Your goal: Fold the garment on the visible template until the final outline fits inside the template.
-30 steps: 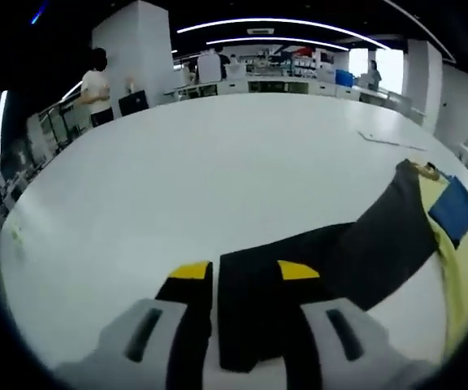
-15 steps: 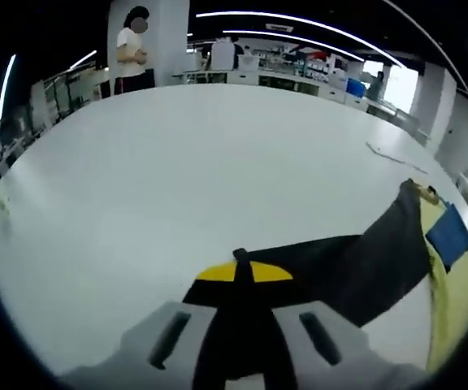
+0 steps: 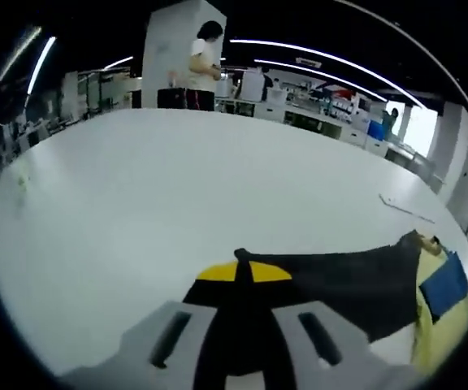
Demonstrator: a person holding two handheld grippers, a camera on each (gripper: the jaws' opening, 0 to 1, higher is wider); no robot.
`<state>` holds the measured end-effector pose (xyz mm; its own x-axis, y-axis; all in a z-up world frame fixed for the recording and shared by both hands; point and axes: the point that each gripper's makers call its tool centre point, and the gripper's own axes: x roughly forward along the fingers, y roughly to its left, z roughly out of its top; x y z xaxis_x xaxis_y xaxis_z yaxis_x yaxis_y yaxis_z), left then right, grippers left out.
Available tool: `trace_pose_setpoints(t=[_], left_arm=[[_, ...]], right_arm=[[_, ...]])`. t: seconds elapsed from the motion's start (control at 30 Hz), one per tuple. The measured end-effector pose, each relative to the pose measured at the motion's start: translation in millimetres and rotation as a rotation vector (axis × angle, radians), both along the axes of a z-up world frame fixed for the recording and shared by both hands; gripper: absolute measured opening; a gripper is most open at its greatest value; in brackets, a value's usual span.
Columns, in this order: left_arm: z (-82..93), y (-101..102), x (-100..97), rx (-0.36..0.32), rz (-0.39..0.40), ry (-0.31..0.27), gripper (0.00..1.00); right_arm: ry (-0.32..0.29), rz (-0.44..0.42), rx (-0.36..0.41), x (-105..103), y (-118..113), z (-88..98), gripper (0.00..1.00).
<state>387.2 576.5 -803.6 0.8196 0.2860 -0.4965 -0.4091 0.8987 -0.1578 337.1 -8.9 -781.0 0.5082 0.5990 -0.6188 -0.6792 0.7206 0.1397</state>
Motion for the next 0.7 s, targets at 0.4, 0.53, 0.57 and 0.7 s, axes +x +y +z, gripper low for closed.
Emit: trace_pose_setpoints(t=[0.4,0.53,0.57,0.7], left_arm=[[-11.3,0,-16.3,0.008,0.011,0.073,0.23],[-14.3,-2,-23.1,0.018,-0.004,0.1,0.26],[-15.2,-3,-25.2,0.019,-0.007,0.108,0.26],[-19.9,-3,-25.0,0.03,-0.03,0.129,0.25]], right_arm=[[-0.011,0.008,0.011,0,3,4.9,0.87],[-0.034,0.02,0.031,1,6,10.9,0.9],[-0.041,0.027,0.035,1,7,13.4,0.91],[-0.052,0.043,0.045,1,8,17.1,0.94]])
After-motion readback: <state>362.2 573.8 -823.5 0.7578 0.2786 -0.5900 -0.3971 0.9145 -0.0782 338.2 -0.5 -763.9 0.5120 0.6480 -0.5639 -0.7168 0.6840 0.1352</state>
